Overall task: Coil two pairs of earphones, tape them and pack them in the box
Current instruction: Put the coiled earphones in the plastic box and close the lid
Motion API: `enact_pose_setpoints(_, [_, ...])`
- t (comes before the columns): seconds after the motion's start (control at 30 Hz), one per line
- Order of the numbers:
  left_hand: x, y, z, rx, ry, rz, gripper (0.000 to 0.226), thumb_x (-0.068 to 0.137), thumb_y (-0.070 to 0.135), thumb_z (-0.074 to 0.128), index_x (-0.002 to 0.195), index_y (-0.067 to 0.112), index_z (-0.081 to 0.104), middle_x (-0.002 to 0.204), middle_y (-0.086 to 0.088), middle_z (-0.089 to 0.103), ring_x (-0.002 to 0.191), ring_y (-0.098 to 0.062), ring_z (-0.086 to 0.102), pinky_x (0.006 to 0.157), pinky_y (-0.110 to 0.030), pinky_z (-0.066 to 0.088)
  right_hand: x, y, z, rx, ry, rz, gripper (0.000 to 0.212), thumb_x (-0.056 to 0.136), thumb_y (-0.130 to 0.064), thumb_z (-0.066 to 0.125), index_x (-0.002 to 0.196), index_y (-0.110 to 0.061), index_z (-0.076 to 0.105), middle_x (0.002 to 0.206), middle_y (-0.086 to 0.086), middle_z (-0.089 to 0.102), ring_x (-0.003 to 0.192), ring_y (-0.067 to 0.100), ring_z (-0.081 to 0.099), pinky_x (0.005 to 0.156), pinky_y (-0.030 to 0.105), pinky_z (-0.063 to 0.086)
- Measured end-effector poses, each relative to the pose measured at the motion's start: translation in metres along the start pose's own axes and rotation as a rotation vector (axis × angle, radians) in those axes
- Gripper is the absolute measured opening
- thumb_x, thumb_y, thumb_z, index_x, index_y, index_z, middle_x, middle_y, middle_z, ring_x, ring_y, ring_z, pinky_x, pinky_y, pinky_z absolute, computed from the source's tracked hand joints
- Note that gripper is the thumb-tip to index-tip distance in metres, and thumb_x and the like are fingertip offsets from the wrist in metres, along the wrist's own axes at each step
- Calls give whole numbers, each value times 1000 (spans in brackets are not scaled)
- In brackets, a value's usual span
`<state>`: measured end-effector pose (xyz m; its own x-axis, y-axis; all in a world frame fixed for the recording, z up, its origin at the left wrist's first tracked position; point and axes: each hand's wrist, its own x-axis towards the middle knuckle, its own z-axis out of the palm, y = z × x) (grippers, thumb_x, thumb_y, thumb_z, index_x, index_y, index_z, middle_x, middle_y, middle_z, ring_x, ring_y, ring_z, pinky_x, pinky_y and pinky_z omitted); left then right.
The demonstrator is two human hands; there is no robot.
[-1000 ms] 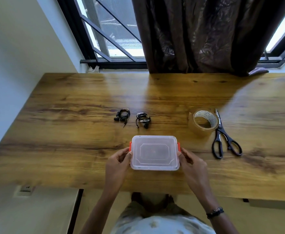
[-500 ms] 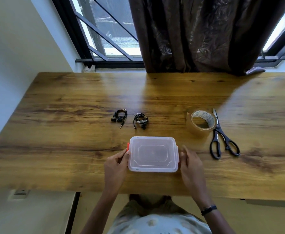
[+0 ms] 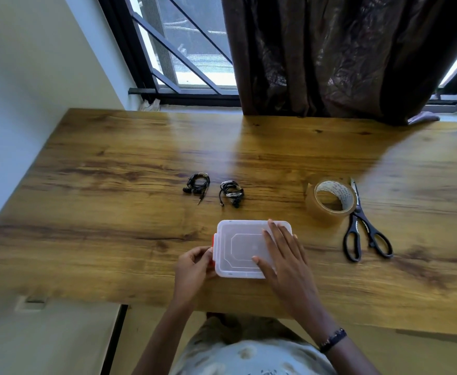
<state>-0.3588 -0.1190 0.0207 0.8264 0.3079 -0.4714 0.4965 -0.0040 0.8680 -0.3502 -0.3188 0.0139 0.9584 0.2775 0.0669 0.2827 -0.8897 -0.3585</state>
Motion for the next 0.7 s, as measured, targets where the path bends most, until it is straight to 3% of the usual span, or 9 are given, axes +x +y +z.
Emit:
enact_pose_setpoints(0.1, [2,2,-6,-53,-62,-42,10,91,13,60,95,13,69,88,-4,74,79,-13,72,61,-20,56,7,-2,-17,15,-55,-90,91,87,-75,32,152,-14,19,162,3,7,150,19,5,122,42,9])
enact_pose_setpoints(0.17, [4,4,-8,-40,-92,-32,10,91,12,60,95,15,68,90,-4,73,81,-14,72,63,-21,56,21,-6,-32,-34,-200,-242,108,78,-81,41,155,-14,6,163,4,-5,150,20,-6,122,45,3])
enact_pose_setpoints(0.23, [6,3,-10,17,-124,-3,11,91,12,60,97,16,68,94,-3,73,83,-13,71,67,-23,57,39,-13,-43,-55,-364,-322,121,72,-80,54,153,-18,-11,161,1,-18,148,18,-18,121,41,-8])
enact_pose_setpoints(0.3, [9,2,-9,86,-126,24,11,91,13,60,98,16,68,94,-3,73,83,-11,71,67,-23,57,56,-18,-49,-98,-454,-357,128,68,-73,65,151,-20,-16,161,0,-18,148,18,-17,118,36,-13])
enact_pose_setpoints(0.47, [10,-1,-5,179,-101,91,11,90,17,62,99,18,67,93,1,72,82,-10,70,66,-23,58,71,-23,-51,-119,-511,-403,120,72,-57,74,154,-15,-3,162,0,4,148,18,3,118,34,-5])
enact_pose_setpoints(0.7, [12,0,-4,223,-76,141,7,89,18,64,94,22,67,89,5,71,79,-7,69,64,-22,57,70,-24,-58,-98,-493,-427,114,73,-59,71,154,-14,4,160,-1,12,145,17,10,119,30,8])
